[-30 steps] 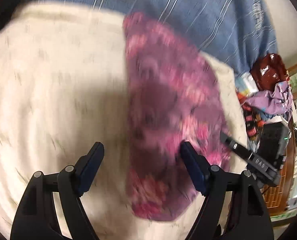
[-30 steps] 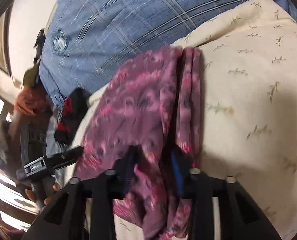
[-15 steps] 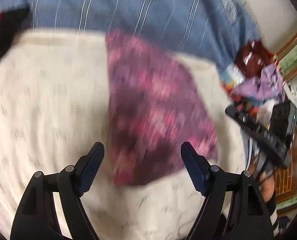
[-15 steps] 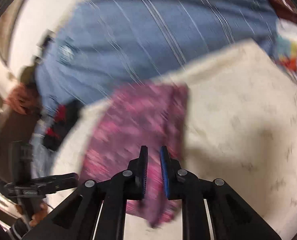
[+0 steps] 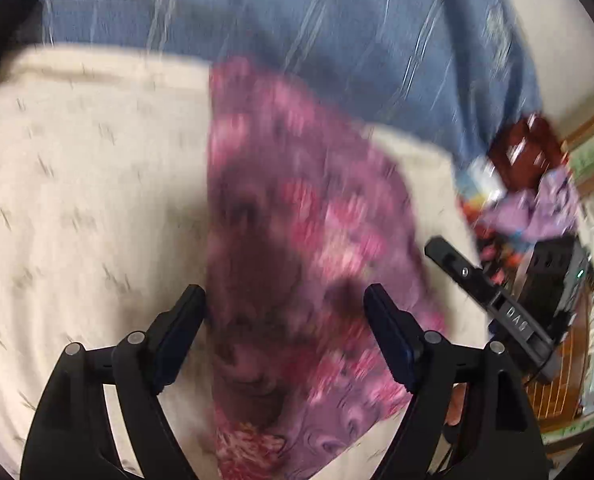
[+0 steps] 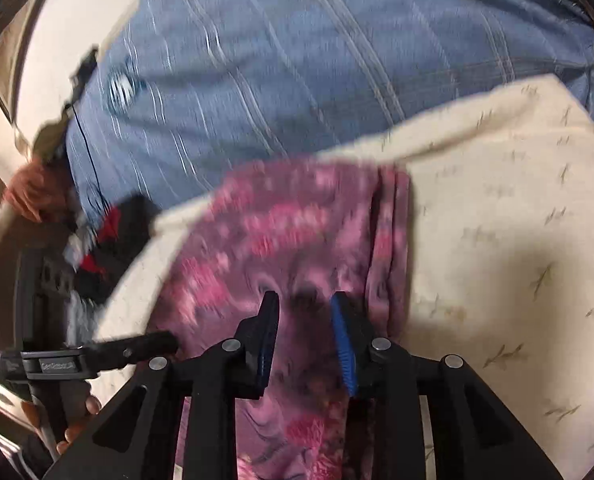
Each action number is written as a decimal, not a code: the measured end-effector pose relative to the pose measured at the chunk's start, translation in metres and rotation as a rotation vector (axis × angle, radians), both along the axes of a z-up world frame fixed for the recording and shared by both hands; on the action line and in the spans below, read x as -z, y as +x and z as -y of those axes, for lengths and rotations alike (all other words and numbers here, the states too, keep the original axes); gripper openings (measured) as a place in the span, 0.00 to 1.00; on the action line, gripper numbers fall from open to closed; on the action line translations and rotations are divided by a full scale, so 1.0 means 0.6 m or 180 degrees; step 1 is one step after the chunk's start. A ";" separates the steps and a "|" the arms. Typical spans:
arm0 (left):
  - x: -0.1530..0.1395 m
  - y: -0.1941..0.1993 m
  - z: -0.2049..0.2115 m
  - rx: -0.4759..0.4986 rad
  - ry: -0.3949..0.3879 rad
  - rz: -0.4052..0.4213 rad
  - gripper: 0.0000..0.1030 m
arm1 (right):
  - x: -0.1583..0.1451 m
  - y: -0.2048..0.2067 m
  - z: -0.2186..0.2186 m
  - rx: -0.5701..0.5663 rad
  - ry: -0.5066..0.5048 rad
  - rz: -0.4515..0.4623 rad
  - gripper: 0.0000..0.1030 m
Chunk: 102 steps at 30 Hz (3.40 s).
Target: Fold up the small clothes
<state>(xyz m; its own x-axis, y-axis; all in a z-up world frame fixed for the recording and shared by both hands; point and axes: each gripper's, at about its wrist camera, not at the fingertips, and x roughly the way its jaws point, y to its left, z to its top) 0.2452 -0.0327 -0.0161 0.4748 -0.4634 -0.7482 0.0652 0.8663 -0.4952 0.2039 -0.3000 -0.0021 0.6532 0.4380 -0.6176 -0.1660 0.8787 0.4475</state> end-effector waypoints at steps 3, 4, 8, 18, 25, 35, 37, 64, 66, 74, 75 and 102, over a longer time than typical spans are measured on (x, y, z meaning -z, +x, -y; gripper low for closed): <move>-0.022 0.033 -0.010 -0.0082 -0.0008 0.0134 0.79 | -0.030 0.020 0.010 0.0083 -0.0006 0.0174 0.39; -0.015 0.050 -0.007 -0.0109 0.0050 0.0093 0.79 | -0.030 0.034 0.009 0.0089 -0.0032 0.0182 0.39; 0.042 0.094 0.006 -0.0131 0.0342 -0.0282 0.79 | 0.015 0.085 -0.009 0.0109 -0.0284 -0.0137 0.35; 0.045 0.062 -0.085 -0.0027 -0.0642 -0.0439 0.80 | 0.028 0.043 0.106 0.0120 0.0562 -0.0506 0.62; 0.057 0.070 -0.013 0.0184 -0.0665 -0.0519 0.88 | 0.063 0.036 0.043 -0.0496 0.0825 -0.0421 0.64; 0.031 0.037 -0.041 0.0009 -0.0670 -0.0385 0.26 | 0.026 0.007 0.012 -0.0233 0.0430 -0.0164 0.24; 0.016 0.013 -0.054 -0.0016 -0.0648 -0.0351 0.26 | 0.006 -0.010 -0.003 -0.0281 0.0479 -0.0092 0.24; -0.039 -0.146 -0.125 -0.0219 0.0715 0.0505 0.61 | -0.015 -0.171 -0.163 -0.0420 -0.0159 0.0335 0.47; 0.000 -0.102 -0.114 -0.0220 0.0833 0.0239 0.61 | 0.006 -0.158 -0.178 -0.0474 -0.0265 0.0249 0.47; 0.060 -0.070 -0.132 -0.0350 0.0700 0.0070 0.74 | 0.064 -0.146 -0.175 -0.0449 -0.0296 0.0260 0.50; 0.057 -0.073 -0.131 -0.0357 0.0742 0.0084 0.75 | 0.065 -0.147 -0.173 -0.0459 -0.0277 0.0269 0.50; 0.026 -0.377 -0.106 -0.0722 0.2115 0.0529 0.80 | -0.011 -0.395 -0.150 0.0224 -0.1484 -0.0056 1.00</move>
